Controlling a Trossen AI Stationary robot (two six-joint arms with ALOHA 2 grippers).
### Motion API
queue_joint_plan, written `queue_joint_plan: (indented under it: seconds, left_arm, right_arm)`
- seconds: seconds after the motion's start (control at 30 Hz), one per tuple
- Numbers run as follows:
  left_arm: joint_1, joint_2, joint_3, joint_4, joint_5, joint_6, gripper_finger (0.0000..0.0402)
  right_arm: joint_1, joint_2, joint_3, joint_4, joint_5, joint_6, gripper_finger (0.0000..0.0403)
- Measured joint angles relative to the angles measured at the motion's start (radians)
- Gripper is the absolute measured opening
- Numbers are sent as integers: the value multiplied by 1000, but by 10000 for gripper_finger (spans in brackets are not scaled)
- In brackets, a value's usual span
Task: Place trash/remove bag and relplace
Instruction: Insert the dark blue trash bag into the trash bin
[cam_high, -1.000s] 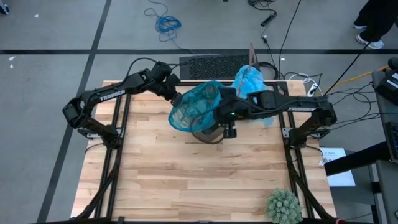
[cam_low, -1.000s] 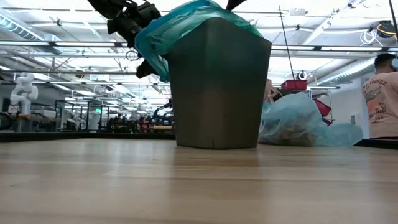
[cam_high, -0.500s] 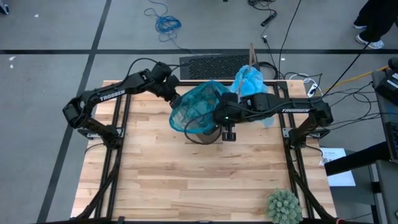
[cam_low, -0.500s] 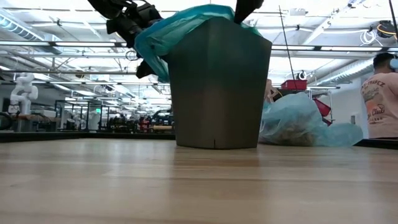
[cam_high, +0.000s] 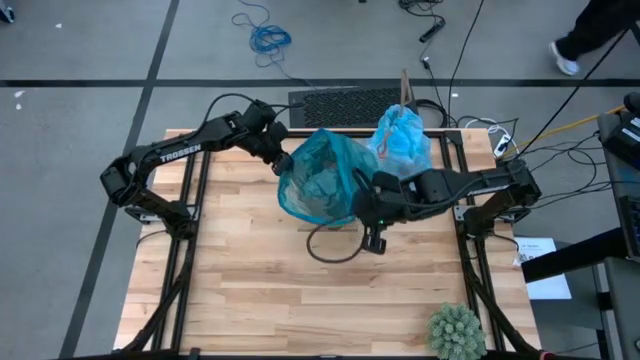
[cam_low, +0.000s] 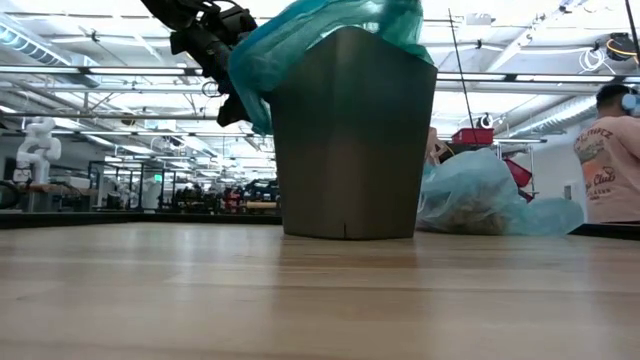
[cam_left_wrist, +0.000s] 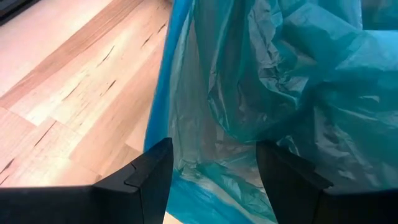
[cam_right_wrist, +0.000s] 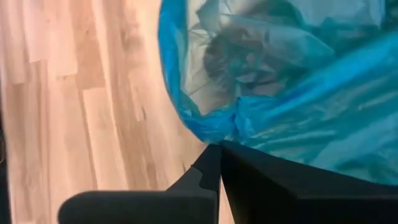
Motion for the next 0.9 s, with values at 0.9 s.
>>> queue_joint_plan:
  seconds: [0.9]
  left_arm:
    - [0,0,0,1,-22,1,224]
  right_arm:
    - [13,1,-302,18,63,455,0]
